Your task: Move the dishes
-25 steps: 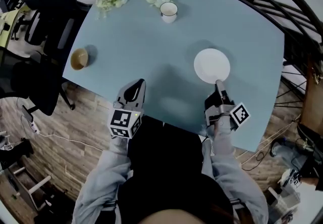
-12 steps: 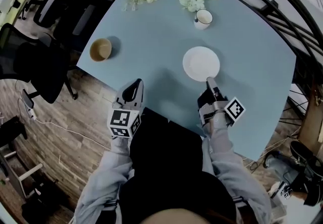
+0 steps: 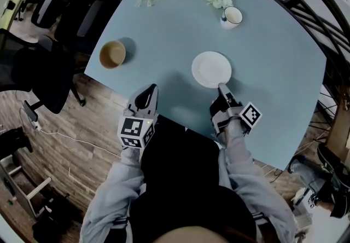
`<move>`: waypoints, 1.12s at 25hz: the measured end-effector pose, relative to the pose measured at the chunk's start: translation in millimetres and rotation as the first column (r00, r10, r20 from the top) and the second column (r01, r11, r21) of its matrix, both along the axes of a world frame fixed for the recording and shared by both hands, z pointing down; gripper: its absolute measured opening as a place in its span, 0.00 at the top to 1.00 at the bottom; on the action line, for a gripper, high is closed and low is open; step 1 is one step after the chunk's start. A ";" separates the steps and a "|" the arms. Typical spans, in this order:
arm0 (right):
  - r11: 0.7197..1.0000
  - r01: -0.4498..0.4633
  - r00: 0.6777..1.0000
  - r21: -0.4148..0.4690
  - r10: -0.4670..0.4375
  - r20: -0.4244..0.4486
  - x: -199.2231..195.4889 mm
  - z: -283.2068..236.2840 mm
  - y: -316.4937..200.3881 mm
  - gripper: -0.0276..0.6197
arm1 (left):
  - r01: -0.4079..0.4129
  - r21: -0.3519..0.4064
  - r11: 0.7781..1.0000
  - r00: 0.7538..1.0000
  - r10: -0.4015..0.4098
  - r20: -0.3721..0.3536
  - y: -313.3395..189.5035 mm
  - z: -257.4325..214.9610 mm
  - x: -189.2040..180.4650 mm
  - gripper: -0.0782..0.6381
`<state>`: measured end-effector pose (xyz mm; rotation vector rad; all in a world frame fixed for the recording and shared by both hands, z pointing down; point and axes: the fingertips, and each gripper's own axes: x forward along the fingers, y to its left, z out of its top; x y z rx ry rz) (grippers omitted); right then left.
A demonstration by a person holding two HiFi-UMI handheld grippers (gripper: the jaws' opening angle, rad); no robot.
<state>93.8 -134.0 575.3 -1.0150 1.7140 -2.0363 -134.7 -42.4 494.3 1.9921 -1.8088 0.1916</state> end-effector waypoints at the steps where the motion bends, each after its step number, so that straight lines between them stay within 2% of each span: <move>1: 1.000 -0.003 1.000 -0.009 0.003 -0.003 -1.6 2.7 1.0 0.93 | -0.006 -0.008 1.000 1.000 0.006 -0.006 -0.8 3.4 -0.7 0.87; 9: 0.996 -0.037 0.999 -0.080 0.033 -0.042 -8.6 21.8 15.4 0.93 | -0.052 -0.034 0.998 0.998 0.051 -0.033 -14.1 21.1 -5.0 0.87; 16: 0.987 -0.085 0.989 -0.135 0.068 -0.129 -1.3 36.8 25.3 0.91 | -0.115 -0.017 0.993 0.992 0.114 -0.051 -19.3 19.8 3.9 0.87; 19: 0.978 -0.127 0.988 -0.163 0.112 -0.103 -1.9 36.7 26.2 0.90 | -0.153 -0.008 0.988 0.988 0.152 -0.039 -20.5 18.5 6.7 0.87; 20: 0.975 -0.143 0.988 -0.168 0.131 -0.081 -2.9 34.4 25.7 0.87 | -0.167 -0.002 0.986 0.985 0.167 -0.032 -21.0 16.8 7.8 0.87; 24: 0.975 -0.178 0.984 -0.134 0.174 -0.040 -6.9 19.6 21.3 0.55 | -0.214 0.031 0.976 0.977 0.214 -0.012 -24.5 7.3 9.0 0.87; 28: 0.970 -0.211 0.977 -0.122 0.205 -0.059 -4.4 11.7 23.7 0.41 | -0.257 0.053 0.965 0.966 0.257 -0.002 -29.7 0.1 11.0 0.87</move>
